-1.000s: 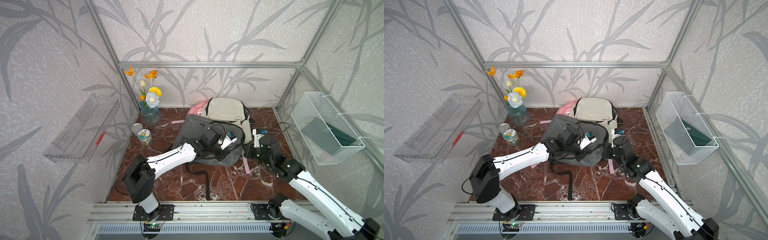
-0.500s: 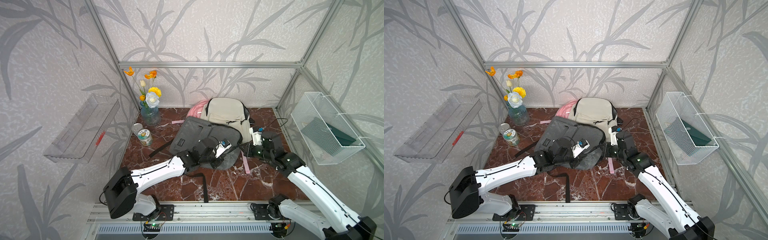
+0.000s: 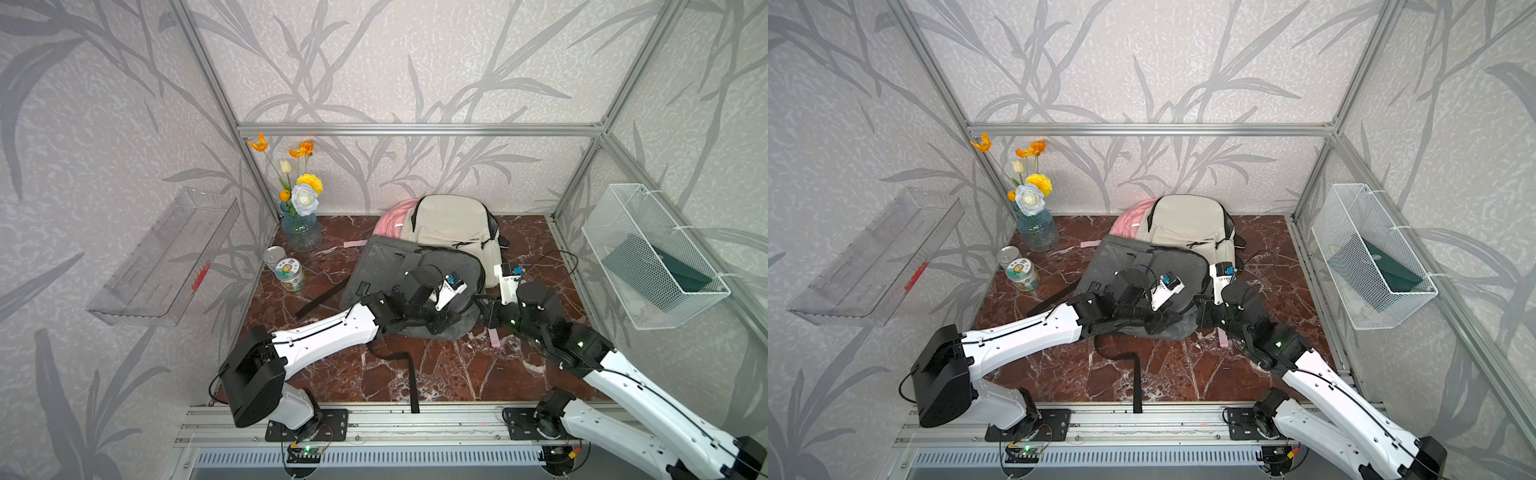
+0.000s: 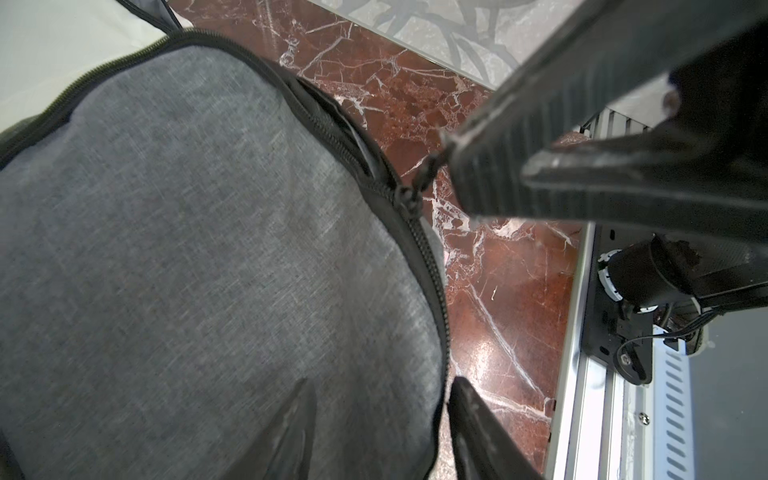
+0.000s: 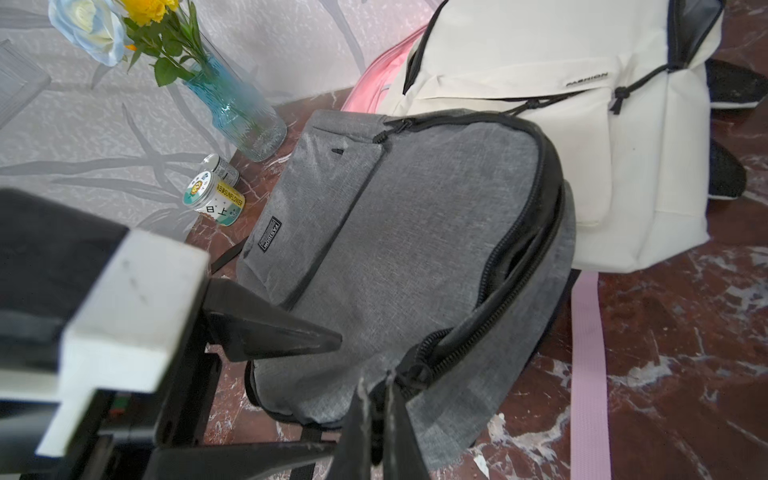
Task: Zip up the backpack
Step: Zip the zipper on the backpack.
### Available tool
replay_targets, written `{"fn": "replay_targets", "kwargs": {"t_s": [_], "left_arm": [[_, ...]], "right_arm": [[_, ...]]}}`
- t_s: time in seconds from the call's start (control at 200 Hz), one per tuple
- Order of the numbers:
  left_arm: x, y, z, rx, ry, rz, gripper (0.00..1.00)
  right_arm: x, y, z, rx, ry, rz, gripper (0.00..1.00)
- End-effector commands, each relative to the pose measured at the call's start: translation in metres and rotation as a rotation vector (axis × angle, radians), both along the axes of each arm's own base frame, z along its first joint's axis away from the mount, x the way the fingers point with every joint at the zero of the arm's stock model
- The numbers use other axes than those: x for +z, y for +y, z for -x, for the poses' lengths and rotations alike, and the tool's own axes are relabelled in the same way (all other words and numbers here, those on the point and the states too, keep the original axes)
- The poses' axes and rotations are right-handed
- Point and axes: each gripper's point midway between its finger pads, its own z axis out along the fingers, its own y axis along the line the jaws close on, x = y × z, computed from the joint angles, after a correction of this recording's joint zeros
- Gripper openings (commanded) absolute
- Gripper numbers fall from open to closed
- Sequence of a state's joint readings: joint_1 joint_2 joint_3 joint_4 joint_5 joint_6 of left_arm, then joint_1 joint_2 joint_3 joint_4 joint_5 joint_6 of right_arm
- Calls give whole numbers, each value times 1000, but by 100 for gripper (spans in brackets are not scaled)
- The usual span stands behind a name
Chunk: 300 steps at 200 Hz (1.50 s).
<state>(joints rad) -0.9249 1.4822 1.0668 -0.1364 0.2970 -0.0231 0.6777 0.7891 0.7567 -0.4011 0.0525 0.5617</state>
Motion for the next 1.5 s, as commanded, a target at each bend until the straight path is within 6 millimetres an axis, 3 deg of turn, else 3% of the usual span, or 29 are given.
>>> {"fn": "replay_targets", "kwargs": {"t_s": [0.0,0.08,0.235,0.33,0.55,0.785,1.149,1.244,1.394,1.494], "left_arm": [[6,-13,0,-19,24,62,42],[-15,-16,3,-38,82,12,26],[-69,-15,18,-61,196,-110,23],[-99,-9,23,-36,206,-203,15],[-117,13,18,72,165,-252,1],[-121,32,24,87,141,-266,0],[-132,47,37,80,142,-317,0],[-132,45,38,78,137,-309,0],[-129,39,40,74,123,-294,0],[-128,35,43,66,114,-290,0]], "right_arm": [[3,-10,5,-54,-18,-42,0],[-11,-26,12,-113,18,-11,0],[-56,-51,22,-233,146,59,0],[-75,-60,24,-291,205,89,0],[-96,-89,26,-414,293,220,0],[-79,-101,9,-458,254,195,0],[-42,-78,-19,-348,186,166,0],[-34,-77,-20,-323,165,186,6],[-23,-85,-24,-333,180,214,40],[-17,-84,-32,-316,194,145,43]]}}
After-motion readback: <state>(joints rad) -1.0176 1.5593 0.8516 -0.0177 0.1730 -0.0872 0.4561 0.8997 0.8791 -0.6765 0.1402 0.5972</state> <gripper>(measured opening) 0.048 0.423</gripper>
